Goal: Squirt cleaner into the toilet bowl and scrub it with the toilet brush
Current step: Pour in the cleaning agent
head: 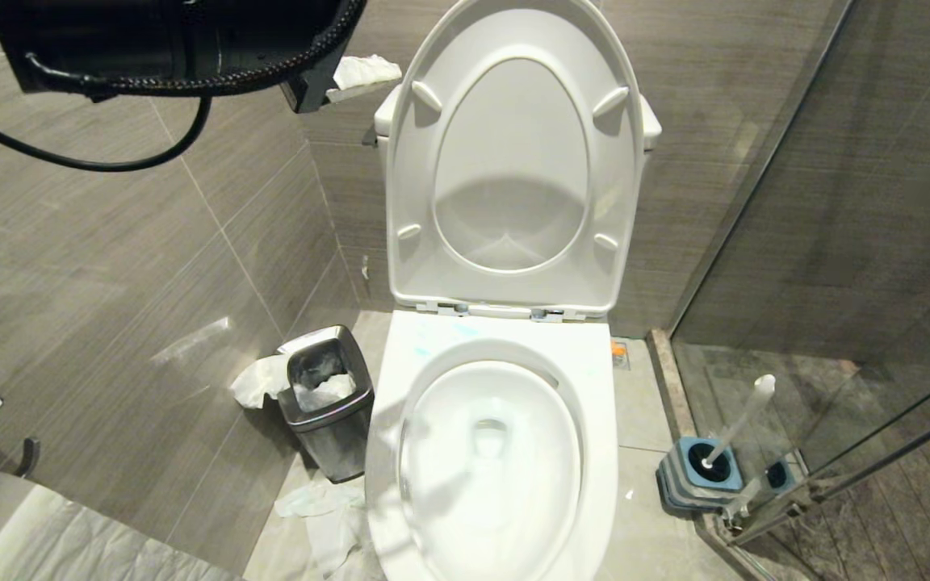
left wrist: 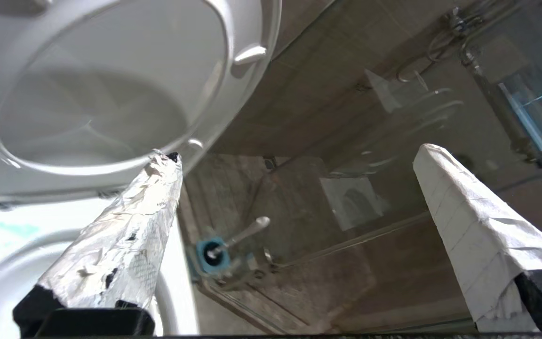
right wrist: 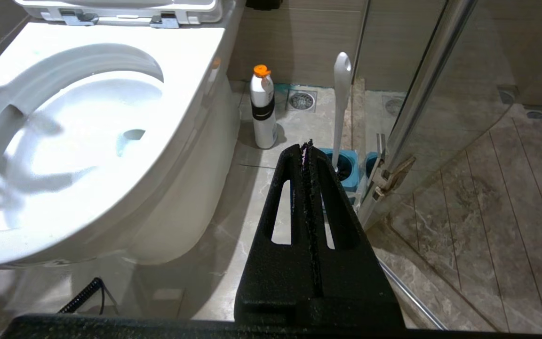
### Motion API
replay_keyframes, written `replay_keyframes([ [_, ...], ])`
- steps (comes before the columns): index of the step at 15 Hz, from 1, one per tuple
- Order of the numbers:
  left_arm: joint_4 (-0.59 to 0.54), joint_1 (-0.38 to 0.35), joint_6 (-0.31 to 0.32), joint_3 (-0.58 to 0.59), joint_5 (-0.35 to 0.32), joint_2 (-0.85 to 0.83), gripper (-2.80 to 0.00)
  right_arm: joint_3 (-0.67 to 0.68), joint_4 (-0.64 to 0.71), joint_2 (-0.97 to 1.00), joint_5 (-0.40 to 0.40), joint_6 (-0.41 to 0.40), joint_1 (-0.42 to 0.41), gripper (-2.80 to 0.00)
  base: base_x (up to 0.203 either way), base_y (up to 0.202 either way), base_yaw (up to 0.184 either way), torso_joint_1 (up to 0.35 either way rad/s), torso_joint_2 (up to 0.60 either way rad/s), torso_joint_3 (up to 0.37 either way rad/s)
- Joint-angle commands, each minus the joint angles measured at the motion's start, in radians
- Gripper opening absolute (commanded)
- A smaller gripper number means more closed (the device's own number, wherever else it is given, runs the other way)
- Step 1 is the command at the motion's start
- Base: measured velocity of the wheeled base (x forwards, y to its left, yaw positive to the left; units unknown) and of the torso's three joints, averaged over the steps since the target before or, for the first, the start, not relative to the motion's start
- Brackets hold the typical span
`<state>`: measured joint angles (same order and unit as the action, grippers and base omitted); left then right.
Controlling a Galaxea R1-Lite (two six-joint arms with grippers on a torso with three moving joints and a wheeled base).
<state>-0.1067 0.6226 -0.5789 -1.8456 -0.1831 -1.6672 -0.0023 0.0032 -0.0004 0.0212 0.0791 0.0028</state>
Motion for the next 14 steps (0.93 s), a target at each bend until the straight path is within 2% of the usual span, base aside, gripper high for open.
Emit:
replay_keyframes([
  [1,0.040,0.012,0.092,0.058,0.027,0.031,0.00,0.001,0.000,0.000,0.000,0.001,0.000,-2.80,0.000,0.000,0.000,0.000,0.00,0.000],
  [4,0.144,0.011,0.239,0.158,0.044,0.119,0.00,0.000,0.000,0.000,0.000,0.001,0.000,-2.80,0.000,0.000,0.000,0.000,0.00,0.000],
  [6,0.166,0.009,0.290,0.231,0.047,0.192,0.00,-0.001,0.000,0.000,0.000,0.001,0.000,-2.80,0.000,0.000,0.000,0.000,0.00,0.000],
  [10,0.173,-0.040,0.297,0.393,0.045,0.311,0.00,-0.001,0.000,0.000,0.000,0.001,0.000,-2.80,0.000,0.000,0.000,0.000,0.00,0.000],
  [14,0.171,-0.083,0.306,0.404,0.048,0.331,0.00,-0.001,0.000,0.000,0.000,0.001,0.000,-2.80,0.000,0.000,0.000,0.000,0.00,0.000],
])
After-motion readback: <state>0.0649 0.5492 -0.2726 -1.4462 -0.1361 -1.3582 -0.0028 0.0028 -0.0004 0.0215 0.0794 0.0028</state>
